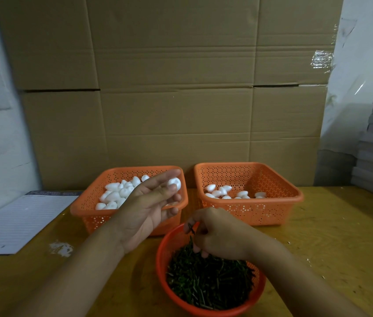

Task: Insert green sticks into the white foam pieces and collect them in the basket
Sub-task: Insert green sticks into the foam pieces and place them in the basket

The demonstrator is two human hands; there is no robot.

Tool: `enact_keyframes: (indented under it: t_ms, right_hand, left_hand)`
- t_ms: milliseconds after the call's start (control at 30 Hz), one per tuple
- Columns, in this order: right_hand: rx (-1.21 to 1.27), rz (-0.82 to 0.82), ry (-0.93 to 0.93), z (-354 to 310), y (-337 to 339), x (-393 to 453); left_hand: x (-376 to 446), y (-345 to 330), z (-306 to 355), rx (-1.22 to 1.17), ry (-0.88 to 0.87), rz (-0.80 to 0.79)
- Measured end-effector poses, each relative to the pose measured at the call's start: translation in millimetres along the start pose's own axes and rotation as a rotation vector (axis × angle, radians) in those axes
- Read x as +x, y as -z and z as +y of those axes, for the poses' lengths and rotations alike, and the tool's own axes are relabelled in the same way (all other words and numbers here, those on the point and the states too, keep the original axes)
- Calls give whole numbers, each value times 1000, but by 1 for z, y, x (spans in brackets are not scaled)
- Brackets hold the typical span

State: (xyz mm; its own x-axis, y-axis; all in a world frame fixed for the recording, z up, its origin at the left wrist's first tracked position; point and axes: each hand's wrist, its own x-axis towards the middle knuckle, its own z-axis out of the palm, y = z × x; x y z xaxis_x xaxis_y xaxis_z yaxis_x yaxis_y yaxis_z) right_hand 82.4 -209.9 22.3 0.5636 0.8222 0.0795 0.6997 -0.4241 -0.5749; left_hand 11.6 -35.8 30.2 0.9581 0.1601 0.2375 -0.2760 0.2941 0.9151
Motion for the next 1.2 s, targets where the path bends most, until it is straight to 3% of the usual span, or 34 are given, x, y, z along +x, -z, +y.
enact_keyframes:
  t_ms: [300, 633, 800, 1200]
  right_hand:
    - [31, -12, -3, 1, -1, 0]
    - [374, -81, -29, -1, 2, -1]
    - [363, -81, -37, 0, 2, 0]
    - [369, 222, 71, 3, 6, 2]
  left_hand:
    - [-4, -1, 1, 75, -1, -37]
    - [-3, 0, -1, 1, -3, -29]
    - [-5, -2, 2, 26, 11, -58]
    - [-4, 0, 3, -22, 12, -27]
